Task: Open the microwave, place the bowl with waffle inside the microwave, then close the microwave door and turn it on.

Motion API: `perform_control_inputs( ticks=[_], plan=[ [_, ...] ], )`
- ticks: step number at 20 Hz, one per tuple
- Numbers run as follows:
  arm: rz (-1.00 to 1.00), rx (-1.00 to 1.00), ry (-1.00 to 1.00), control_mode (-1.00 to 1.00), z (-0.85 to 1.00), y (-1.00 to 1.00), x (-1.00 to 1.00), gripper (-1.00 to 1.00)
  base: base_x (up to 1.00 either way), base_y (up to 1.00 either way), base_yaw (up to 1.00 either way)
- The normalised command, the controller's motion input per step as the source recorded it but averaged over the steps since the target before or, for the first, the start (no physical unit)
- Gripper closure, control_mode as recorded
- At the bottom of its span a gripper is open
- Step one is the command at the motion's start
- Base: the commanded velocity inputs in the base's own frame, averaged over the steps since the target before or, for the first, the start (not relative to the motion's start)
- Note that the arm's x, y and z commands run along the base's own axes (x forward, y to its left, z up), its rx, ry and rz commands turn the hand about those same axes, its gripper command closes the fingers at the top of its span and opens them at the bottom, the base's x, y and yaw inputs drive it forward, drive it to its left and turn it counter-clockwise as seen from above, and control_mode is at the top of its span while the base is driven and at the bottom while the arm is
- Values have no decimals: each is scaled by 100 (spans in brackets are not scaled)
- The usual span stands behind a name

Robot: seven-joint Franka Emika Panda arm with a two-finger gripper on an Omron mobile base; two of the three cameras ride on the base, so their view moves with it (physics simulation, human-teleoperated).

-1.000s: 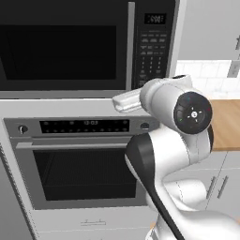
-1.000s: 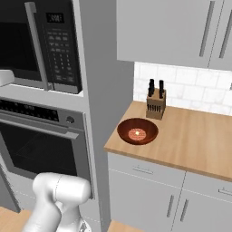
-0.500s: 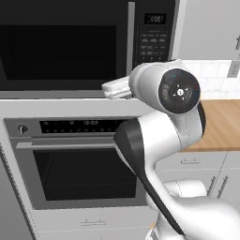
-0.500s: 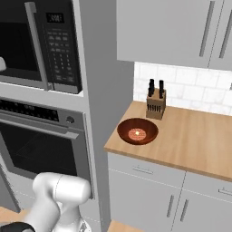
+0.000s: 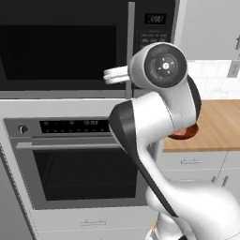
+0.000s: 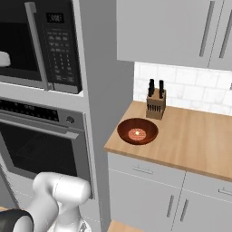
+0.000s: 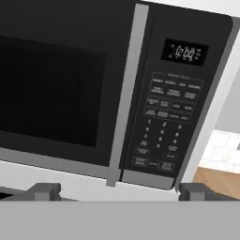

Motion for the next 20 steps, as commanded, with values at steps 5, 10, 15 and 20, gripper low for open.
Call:
perform_control_inputs(
  ticks=[5,10,15,20],
  plan=[
    [-3,13,7,-100,0,-29,29,-100,0,0,0],
    [0,6,10,-100,-2,-28,36,-100,0,0,0],
    [0,0,10,-100,-18,0,61,-100,0,0,0],
    [-1,0,0,-100,-31,0,58,-100,0,0,0]
  ],
)
